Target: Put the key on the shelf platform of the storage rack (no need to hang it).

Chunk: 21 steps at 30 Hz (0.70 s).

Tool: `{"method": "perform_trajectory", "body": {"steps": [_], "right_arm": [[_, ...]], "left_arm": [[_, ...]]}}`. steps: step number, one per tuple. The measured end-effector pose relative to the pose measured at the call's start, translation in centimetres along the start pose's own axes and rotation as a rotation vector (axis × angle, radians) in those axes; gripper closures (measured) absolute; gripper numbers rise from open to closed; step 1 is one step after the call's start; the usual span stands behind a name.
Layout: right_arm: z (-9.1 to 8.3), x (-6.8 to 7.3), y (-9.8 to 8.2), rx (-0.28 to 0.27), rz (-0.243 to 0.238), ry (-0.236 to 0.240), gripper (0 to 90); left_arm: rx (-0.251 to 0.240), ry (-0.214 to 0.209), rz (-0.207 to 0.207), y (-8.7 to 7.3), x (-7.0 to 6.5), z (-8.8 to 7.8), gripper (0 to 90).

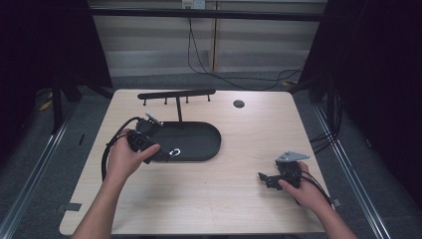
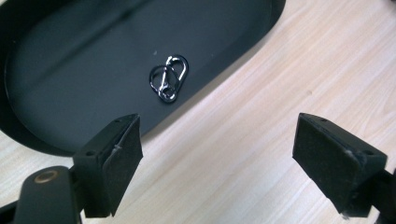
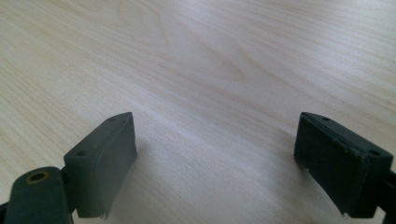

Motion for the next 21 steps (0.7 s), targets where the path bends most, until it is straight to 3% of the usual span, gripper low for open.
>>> {"method": "perform_trajectory", "body": {"steps": [18,21], "right_arm": [[0.0,0.0,0.0,0.000,0.000,0.000,12.3],[0.0,0.0,0.0,0.000,0.000,0.000,12.3]], "left_arm": [[-0.004,-0.021,0.042,-2.9,-0.2,0.3,15.6],[-0.007,-0.018,0.033,-3.4,-0.1,0.5,15.6]]}}
Point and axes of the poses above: each handheld gripper's, and its own axes: z roughly forward along the jaws, y roughly out of its top, x roughly to its left, the point moved 10 cm from there along z, roughly forward along the jaws, and after that the axes turned 1 degree about y, right-handed, at the moved point
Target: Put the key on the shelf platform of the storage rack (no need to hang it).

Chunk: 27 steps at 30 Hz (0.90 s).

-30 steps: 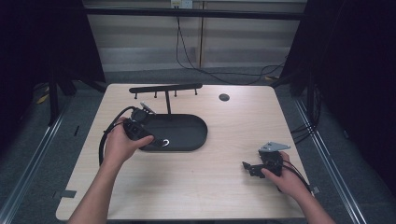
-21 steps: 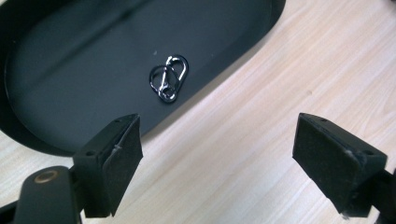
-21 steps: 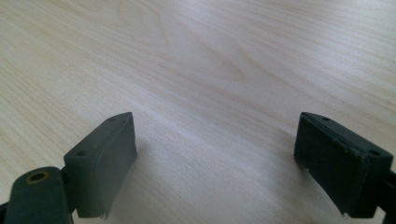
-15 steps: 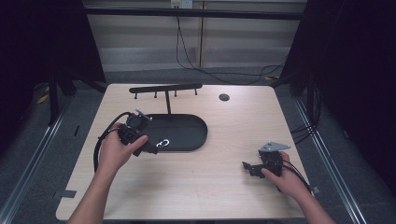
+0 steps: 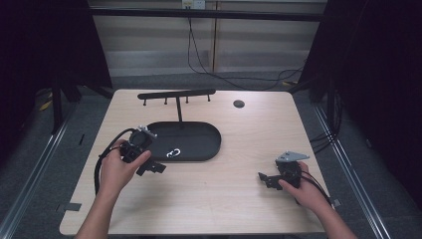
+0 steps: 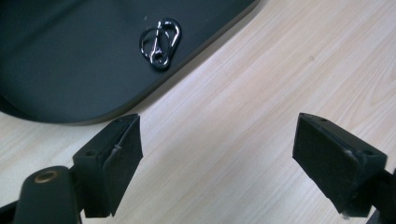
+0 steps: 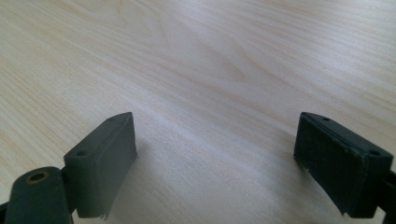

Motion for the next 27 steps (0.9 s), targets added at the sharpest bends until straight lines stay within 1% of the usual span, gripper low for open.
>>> {"method": "perform_trajectory", "body": {"steps": [1,2,3,4,6,10,11,15,17,18,21,23,24,27], "right_arm": [[0.0,0.0,0.0,0.000,0.000,0.000,12.3],[0.0,0.0,0.0,0.000,0.000,0.000,12.3],[0.0,0.0,0.0,0.000,0.000,0.000,12.3],[0.0,0.0,0.0,0.000,0.000,0.000,12.3],[0.0,0.0,0.0,0.000,-0.001,0.000,12.4],[0.0,0.0,0.0,0.000,0.000,0.000,12.3],[0.0,0.0,0.0,0.001,0.000,0.003,12.3],[0.0,0.0,0.0,0.000,0.000,0.000,12.3],[0.0,0.0,0.0,0.000,-0.001,0.000,12.3],[0.0,0.0,0.0,0.000,-0.001,0.000,12.3],[0.0,0.0,0.0,0.000,0.000,0.000,12.3],[0.0,0.0,0.0,0.000,0.000,0.001,12.3],[0.0,0.0,0.0,0.001,0.001,0.000,12.4],[0.0,0.0,0.0,0.000,0.000,0.001,12.3]], "left_arm": [[0.000,-0.006,0.007,-0.2,0.0,0.0,15.6],[-0.002,-0.009,-0.002,-0.3,0.0,0.1,15.6],[-0.002,-0.006,0.003,-0.5,0.1,0.1,15.7],[-0.001,-0.017,0.005,-0.7,0.1,0.1,15.7],[-0.001,-0.015,0.000,-1.1,0.3,0.3,15.8],[0.008,-0.008,0.004,-2.0,0.6,0.6,16.0],[0.006,-0.008,0.000,-2.2,0.6,0.7,16.0],[0.009,-0.005,0.002,-2.9,0.6,1.1,16.1],[0.012,-0.005,0.012,-3.2,0.7,1.3,16.1],[0.013,-0.007,0.004,-3.3,0.7,1.4,16.1],[0.010,-0.007,0.004,-3.7,0.7,1.6,16.2],[0.014,-0.004,0.006,-3.9,0.7,1.7,16.3],[0.015,-0.003,0.014,-4.0,0.7,1.8,16.4],[0.017,-0.002,0.014,-4.2,0.8,1.9,16.5]]}}
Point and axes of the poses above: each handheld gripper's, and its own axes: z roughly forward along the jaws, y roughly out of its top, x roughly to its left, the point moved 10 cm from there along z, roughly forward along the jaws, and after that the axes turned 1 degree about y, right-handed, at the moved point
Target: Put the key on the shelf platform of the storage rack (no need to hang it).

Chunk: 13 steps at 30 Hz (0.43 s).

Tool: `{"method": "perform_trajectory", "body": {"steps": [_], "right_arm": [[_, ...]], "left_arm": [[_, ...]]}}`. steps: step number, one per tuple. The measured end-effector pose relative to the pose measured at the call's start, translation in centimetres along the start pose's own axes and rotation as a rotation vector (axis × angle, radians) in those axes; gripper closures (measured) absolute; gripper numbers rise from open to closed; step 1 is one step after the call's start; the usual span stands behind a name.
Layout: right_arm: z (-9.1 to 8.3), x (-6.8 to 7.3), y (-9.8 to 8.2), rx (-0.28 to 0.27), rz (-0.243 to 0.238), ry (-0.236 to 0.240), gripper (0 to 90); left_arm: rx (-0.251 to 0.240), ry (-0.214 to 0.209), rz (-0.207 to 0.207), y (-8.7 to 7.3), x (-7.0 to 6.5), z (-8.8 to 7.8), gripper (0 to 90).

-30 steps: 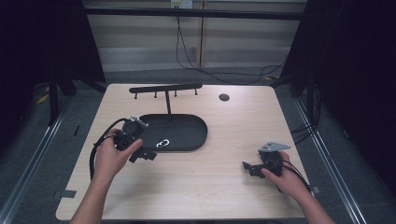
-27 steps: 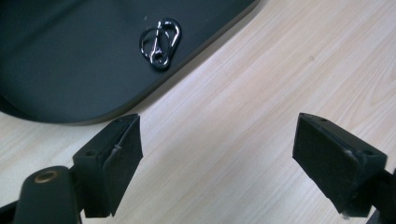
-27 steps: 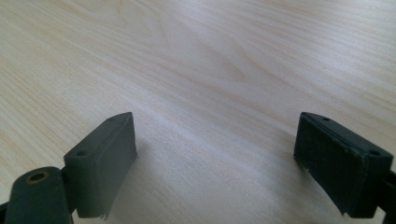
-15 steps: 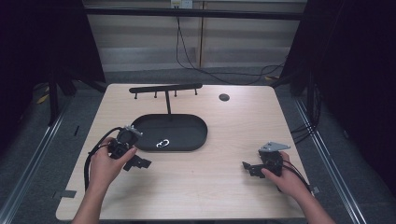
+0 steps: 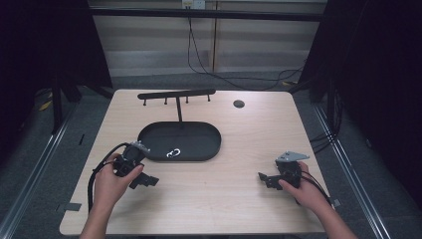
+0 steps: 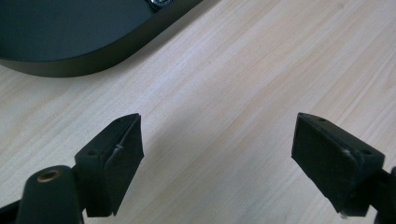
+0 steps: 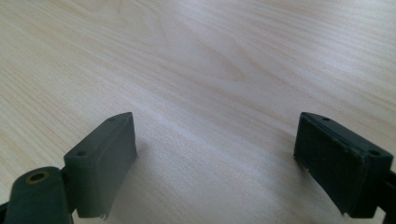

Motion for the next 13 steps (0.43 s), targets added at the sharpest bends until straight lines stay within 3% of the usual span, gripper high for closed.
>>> {"method": "perform_trajectory", "body": {"steps": [13], "right_arm": [[0.00,0.01,0.00,0.000,0.000,0.001,12.4]], "left_arm": [[0.003,0.009,0.022,-0.49,-0.18,0.48,16.5]]}}
Point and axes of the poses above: each handheld gripper's, and its own axes: z roughly forward along the jaws, y roughly out of its top, x roughly to its left, the point moved 10 cm from there along z, roughly forward along the jaws, and after that the axes turned 1 degree about y, right-handed, at the moved point
